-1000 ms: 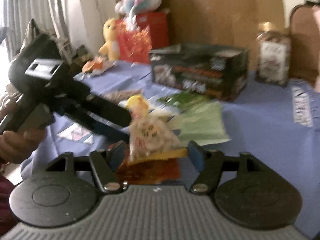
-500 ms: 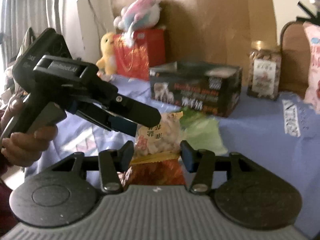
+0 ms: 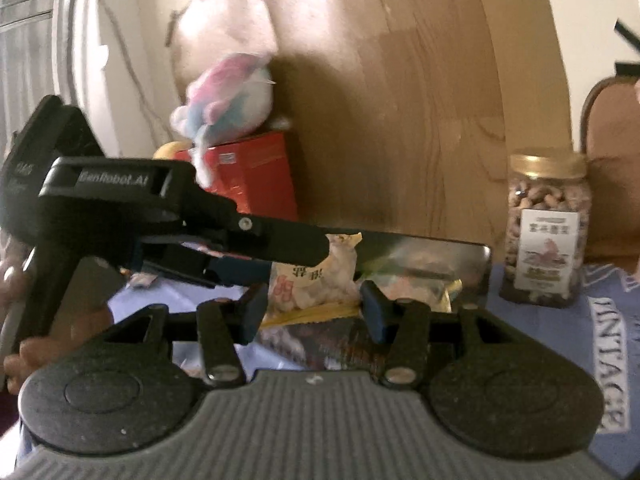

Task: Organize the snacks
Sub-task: 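Carry the nut bag into the black box and open the left tool, then grasp the light green packet with the left tool, then carry the light green packet into the black box and open the left tool, then move the left tool down to the dark green leafy packet, then close the left tool on the dark green leafy packet and lift it, then carry the dark green packet into the black box and open the left tool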

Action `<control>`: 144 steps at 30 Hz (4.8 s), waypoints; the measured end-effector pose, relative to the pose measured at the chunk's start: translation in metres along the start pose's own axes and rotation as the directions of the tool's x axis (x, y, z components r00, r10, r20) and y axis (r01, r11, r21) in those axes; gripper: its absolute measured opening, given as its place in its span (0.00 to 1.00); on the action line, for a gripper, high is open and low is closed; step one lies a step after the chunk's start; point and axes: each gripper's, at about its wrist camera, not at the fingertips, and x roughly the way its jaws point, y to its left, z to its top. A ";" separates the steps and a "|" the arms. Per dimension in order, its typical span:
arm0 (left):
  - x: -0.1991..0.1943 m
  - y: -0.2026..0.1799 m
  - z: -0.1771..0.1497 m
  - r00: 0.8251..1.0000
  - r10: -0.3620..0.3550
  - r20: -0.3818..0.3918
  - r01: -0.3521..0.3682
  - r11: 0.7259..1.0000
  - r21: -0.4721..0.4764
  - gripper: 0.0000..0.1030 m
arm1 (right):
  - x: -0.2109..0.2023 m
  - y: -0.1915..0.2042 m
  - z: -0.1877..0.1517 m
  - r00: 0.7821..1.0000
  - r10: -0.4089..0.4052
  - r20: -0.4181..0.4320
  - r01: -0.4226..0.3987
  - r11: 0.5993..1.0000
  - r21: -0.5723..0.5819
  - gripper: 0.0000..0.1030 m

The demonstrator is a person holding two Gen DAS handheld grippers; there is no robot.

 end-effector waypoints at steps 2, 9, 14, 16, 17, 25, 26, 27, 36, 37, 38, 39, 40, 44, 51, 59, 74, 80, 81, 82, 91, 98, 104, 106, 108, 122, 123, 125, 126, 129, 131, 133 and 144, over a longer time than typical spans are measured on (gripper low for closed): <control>0.009 0.008 0.006 0.999 0.049 0.011 -0.049 0.999 -0.014 0.69 | 0.019 0.000 0.002 0.999 -0.014 -0.030 0.014 1.000 -0.002 0.60; -0.024 0.025 -0.007 0.997 -0.003 0.072 0.008 0.998 -0.065 0.73 | -0.015 -0.010 -0.008 1.000 0.015 0.002 -0.015 0.996 0.087 0.60; -0.055 0.020 -0.045 0.993 -0.103 0.050 0.107 0.992 -0.068 0.77 | -0.064 -0.031 -0.047 0.999 0.038 -0.038 -0.029 0.975 0.219 0.60; -0.058 0.017 -0.062 0.992 -0.121 0.019 0.122 0.990 -0.069 0.77 | -0.075 -0.032 -0.061 0.998 0.016 -0.053 -0.003 0.973 0.231 0.60; -0.056 0.016 -0.068 0.993 -0.121 0.003 0.121 0.990 -0.068 0.77 | -0.079 -0.032 -0.068 0.998 -0.011 -0.068 0.026 0.975 0.221 0.60; -0.038 0.003 -0.089 0.983 -0.151 -0.101 0.139 0.983 -0.118 0.77 | -0.074 -0.008 -0.091 0.973 -0.089 -0.212 0.104 0.993 0.064 0.51; -0.038 -0.002 -0.092 0.983 -0.149 -0.107 0.139 0.985 -0.099 0.77 | -0.076 -0.003 -0.093 0.971 -0.110 -0.212 0.117 0.993 0.022 0.50; -0.037 -0.007 -0.095 0.981 -0.153 -0.116 0.144 0.986 -0.087 0.77 | -0.080 0.001 -0.095 0.970 -0.128 -0.209 0.130 0.992 -0.002 0.50; 0.004 -0.044 -0.113 0.951 -0.181 -0.252 0.174 0.983 -0.050 0.81 | -0.136 -0.004 -0.118 0.967 -0.184 -0.176 0.171 0.981 -0.085 0.52; 0.012 -0.047 -0.115 0.947 -0.180 -0.268 0.174 0.984 -0.047 0.81 | -0.138 -0.004 -0.120 0.966 -0.185 -0.180 0.171 0.981 -0.089 0.52; 0.020 -0.050 -0.117 0.942 -0.176 -0.287 0.170 0.984 -0.043 0.81 | -0.144 -0.005 -0.122 0.964 -0.198 -0.175 0.184 0.979 -0.091 0.54; 0.027 -0.052 -0.120 0.937 -0.169 -0.305 0.165 0.985 -0.041 0.81 | -0.146 -0.004 -0.123 0.962 -0.214 -0.169 0.201 0.975 -0.091 0.60; 0.035 -0.055 -0.122 0.933 -0.159 -0.323 0.155 0.987 -0.040 0.81 | -0.151 -0.003 -0.125 0.961 -0.224 -0.162 0.211 0.973 -0.094 0.60; 0.045 -0.060 -0.130 0.927 -0.139 -0.349 0.135 0.990 -0.036 0.81 | -0.160 0.002 -0.131 0.965 -0.218 -0.143 0.204 0.973 -0.109 0.61; 0.035 -0.060 -0.133 0.926 -0.110 -0.360 0.110 0.994 -0.021 0.81 | -0.168 -0.005 -0.138 0.968 -0.200 -0.153 0.187 0.978 -0.095 0.67; 0.044 -0.074 -0.143 0.922 -0.096 -0.376 0.126 0.990 0.055 0.68 | -0.164 -0.001 -0.145 0.966 -0.207 -0.155 0.185 0.972 -0.141 0.67; 0.000 -0.064 -0.063 0.982 -0.127 -0.141 0.138 0.988 0.070 0.61 | -0.132 0.009 -0.066 0.988 -0.147 0.053 0.155 0.969 -0.190 0.66; -0.008 -0.028 -0.002 0.999 -0.042 -0.005 0.042 0.997 0.057 0.67 | -0.059 0.014 -0.012 0.992 -0.087 0.091 0.107 0.962 -0.251 0.67; -0.004 -0.020 0.006 1.000 -0.022 0.008 0.022 0.999 0.048 0.70 | -0.044 0.012 -0.007 0.993 -0.082 0.084 0.100 0.964 -0.246 0.67; 0.000 -0.012 0.013 1.000 0.009 0.022 -0.009 0.999 0.037 0.71 | -0.031 0.011 -0.004 0.994 -0.077 0.076 0.093 0.967 -0.239 0.67; -0.024 0.022 -0.005 0.998 -0.005 0.057 0.007 0.999 -0.034 0.71 | -0.037 -0.004 -0.022 0.998 -0.062 -0.006 0.062 0.994 -0.090 0.70; -0.042 0.017 -0.045 0.996 -0.086 0.017 0.086 0.996 -0.009 0.74 | -0.064 -0.006 -0.059 0.996 -0.058 -0.069 0.055 0.997 -0.056 0.69; 0.002 0.034 -0.063 0.989 -0.018 -0.146 0.005 0.996 -0.092 0.74 | -0.051 -0.035 -0.075 0.986 0.007 -0.168 0.030 0.974 0.222 0.62; 0.013 0.040 -0.067 0.983 0.002 -0.184 -0.021 0.995 -0.100 0.74 | -0.048 -0.048 -0.079 0.985 0.038 -0.170 0.021 0.943 0.333 0.55; 0.022 0.044 -0.070 0.976 0.029 -0.215 -0.052 0.993 -0.103 0.73 | -0.041 -0.058 -0.084 0.983 0.057 -0.176 0.021 0.911 0.412 0.43; 0.064 -0.003 -0.084 0.955 -0.002 -0.295 -0.005 1.000 -0.024 0.40 | -0.057 -0.068 -0.101 0.990 0.084 -0.110 -0.011 0.841 0.540 0.23; 0.061 -0.007 -0.085 0.957 -0.005 -0.290 0.000 1.000 -0.020 0.40 | -0.063 -0.066 -0.100 0.992 0.077 -0.099 -0.014 0.850 0.527 0.23; 0.051 -0.016 -0.087 0.961 -0.022 -0.277 0.021 1.000 -0.005 0.38 | -0.076 -0.062 -0.099 0.994 0.087 -0.066 -0.041 0.858 0.512 0.23; 0.046 -0.021 -0.087 0.963 -0.032 -0.267 0.034 0.999 0.002 0.38 | -0.083 -0.062 -0.100 0.994 0.096 -0.048 -0.058 0.856 0.513 0.23; 0.034 -0.032 -0.086 0.970 -0.048 -0.240 0.055 0.998 0.019 0.38 | -0.094 -0.057 -0.094 0.994 0.112 -0.009 -0.092 0.853 0.515 0.23; 0.024 -0.037 -0.081 0.975 -0.053 -0.214 0.061 0.998 0.030 0.38 | -0.096 -0.053 -0.085 0.993 0.115 0.005 -0.103 0.859 0.501 0.23; 0.012 -0.039 -0.071 0.981 -0.062 -0.182 0.070 0.997 0.037 0.38 | -0.096 -0.047 -0.073 0.993 0.118 0.021 -0.114 0.874 0.473 0.23; -0.018 0.009 0.002 1.000 0.017 -0.016 -0.017 1.000 -0.019 0.39 | -0.004 -0.028 0.005 0.981 0.190 -0.035 -0.170 0.936 0.309 0.22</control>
